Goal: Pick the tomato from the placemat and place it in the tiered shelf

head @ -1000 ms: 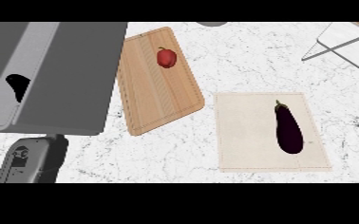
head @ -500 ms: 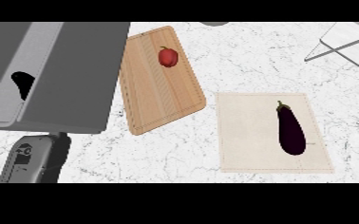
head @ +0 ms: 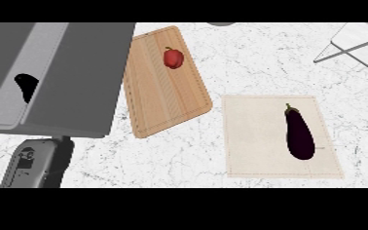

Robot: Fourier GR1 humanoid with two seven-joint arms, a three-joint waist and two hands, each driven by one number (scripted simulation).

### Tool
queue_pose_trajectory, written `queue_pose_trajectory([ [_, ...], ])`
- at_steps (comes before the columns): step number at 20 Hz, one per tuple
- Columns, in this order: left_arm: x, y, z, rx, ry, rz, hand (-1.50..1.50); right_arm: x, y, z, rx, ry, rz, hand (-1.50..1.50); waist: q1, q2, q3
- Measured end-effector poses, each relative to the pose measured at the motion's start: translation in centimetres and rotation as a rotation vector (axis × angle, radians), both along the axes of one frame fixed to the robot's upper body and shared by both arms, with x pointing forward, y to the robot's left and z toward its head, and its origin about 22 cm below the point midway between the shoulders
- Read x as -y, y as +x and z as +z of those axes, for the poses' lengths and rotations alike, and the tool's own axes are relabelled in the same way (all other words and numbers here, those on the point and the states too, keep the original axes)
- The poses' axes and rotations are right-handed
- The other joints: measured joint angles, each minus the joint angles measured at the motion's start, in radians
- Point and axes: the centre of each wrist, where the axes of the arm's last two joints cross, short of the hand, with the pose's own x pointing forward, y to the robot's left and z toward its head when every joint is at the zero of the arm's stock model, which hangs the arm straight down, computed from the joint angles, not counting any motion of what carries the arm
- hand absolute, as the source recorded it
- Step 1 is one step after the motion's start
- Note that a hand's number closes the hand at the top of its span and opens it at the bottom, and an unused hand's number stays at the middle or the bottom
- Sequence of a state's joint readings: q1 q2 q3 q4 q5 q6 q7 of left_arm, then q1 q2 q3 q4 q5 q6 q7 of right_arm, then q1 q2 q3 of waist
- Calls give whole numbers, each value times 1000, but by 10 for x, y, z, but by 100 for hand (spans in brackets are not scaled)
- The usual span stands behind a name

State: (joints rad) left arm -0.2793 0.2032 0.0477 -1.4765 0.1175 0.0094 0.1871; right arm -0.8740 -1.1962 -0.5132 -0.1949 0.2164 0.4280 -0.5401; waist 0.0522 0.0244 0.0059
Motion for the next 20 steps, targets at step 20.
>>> queue_pose_trajectory([
  [20,-17,-5,-1,-7,-18,46,0,34,-70,40,-57,45,56,-150,-47,-9,12],
])
